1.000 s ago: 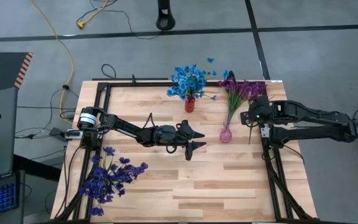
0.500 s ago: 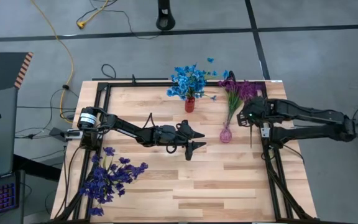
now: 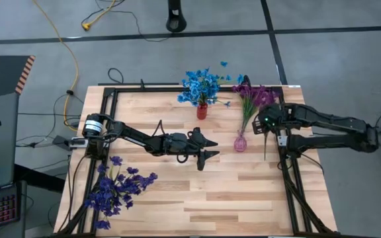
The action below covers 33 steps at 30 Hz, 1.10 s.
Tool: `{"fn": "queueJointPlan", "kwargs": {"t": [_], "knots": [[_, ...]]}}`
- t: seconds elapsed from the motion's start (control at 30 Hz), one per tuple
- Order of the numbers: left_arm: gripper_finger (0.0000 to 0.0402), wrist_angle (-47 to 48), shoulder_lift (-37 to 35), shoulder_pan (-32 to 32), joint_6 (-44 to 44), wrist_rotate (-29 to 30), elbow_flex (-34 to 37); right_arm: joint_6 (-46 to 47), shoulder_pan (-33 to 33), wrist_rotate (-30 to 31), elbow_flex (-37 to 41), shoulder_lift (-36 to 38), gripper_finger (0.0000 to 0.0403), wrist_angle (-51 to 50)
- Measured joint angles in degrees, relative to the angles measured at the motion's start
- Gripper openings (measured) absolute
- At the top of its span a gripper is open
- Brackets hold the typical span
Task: Sort flowers into vase by color
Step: Put the violet flowers into the violet vase, then adjust the violet vase and the violet flowers inside it
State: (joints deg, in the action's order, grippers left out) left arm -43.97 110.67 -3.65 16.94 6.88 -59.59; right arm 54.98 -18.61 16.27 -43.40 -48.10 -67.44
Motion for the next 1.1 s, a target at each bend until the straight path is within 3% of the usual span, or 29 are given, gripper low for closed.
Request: {"fn": "queueJointPlan", "kwargs": {"t": [0.3, 0.53, 0.63, 0.77, 1.1], "knots": [[0.0174, 0.0, 0.0, 0.0, -1.4, 0.0, 0.0, 0.0, -0.3, 0.0, 0.0, 0.1, 0.0186, 0.0], [0.0174, 0.0, 0.0, 0.0, -1.7, 0.0, 0.0, 0.5, -0.3, -2.9, 0.0, 0.1, 0.0189, -0.3], [0.0174, 0.0, 0.0, 0.0, -1.7, 0.0, 0.0, 5.3, 0.0, -6.5, 0.0, 0.1, 0.0188, 1.0], [0.0174, 0.0, 0.0, 0.0, -1.7, 0.0, 0.0, 10.5, 1.7, -6.9, 0.0, -0.9, 0.0183, 5.4], [0.0174, 2.6, 0.0, 0.0, -1.7, 0.0, 0.0, 13.6, 4.8, -6.9, 0.0, -10.6, 0.0180, 15.9]]}}
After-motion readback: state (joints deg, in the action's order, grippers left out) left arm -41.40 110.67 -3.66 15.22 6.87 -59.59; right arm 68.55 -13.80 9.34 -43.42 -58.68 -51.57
